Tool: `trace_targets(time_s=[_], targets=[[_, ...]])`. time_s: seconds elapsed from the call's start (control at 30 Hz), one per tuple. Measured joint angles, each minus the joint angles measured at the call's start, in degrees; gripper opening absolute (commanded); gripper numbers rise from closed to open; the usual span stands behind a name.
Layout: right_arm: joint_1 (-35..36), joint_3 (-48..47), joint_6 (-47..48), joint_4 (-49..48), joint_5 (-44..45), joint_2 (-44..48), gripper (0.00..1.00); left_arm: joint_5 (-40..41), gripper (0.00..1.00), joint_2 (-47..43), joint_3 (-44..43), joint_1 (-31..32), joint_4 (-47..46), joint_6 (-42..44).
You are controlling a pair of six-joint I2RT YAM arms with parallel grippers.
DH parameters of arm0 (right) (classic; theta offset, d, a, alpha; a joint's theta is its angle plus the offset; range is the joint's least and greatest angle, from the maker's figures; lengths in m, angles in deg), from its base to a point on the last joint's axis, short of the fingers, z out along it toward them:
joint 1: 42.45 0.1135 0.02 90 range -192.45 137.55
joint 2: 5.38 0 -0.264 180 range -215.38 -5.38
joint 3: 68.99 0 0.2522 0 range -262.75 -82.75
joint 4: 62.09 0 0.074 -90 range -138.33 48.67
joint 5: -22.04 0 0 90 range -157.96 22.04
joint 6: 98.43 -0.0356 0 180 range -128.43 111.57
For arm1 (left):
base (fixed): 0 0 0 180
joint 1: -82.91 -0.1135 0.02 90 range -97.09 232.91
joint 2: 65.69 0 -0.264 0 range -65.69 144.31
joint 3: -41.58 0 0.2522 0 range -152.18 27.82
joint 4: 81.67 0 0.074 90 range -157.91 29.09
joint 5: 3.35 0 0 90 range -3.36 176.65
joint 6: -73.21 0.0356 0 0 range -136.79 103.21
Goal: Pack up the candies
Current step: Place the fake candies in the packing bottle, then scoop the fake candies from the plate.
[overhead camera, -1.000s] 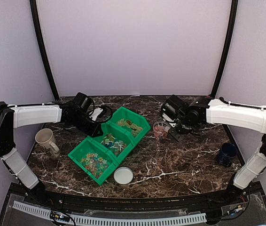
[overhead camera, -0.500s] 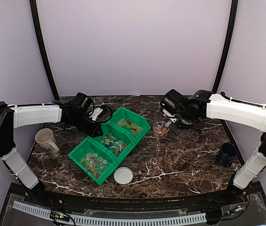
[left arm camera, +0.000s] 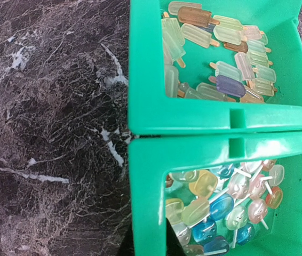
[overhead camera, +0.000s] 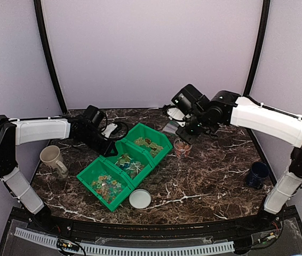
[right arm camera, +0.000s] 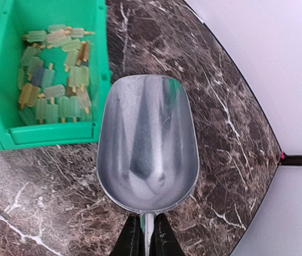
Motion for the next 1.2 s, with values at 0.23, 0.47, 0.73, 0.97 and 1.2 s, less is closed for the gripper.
trace_targets(time_s=[0.23, 0.47, 0.73, 0.97, 1.2], targets=[[3.4, -4.9, 3.7, 1.0, -5.4, -5.5, 0.0, 0.0, 0.0, 0.4, -0.1, 0.0, 0.8, 0.4], [5.4, -10.1, 4.9, 5.8, -6.8, -9.4, 0.0, 1.2, 0.0, 1.3, -0.2, 0.0, 1.2, 0.4], [6.8, -16.0, 4.9, 12.0, -4.1, -15.9, 0.0, 5.0, 0.0, 1.4, -0.7, 0.0, 2.7, 0.3], [7.1, -20.1, 5.2, 14.9, 0.3, -22.0, 0.0, 7.1, 0.0, 1.6, -1.0, 0.2, 3.1, 0.3], [8.2, -22.2, 7.1, 15.1, 7.0, -26.0, 0.0, 7.8, 0.0, 1.9, -1.1, 0.5, 3.1, -0.1]])
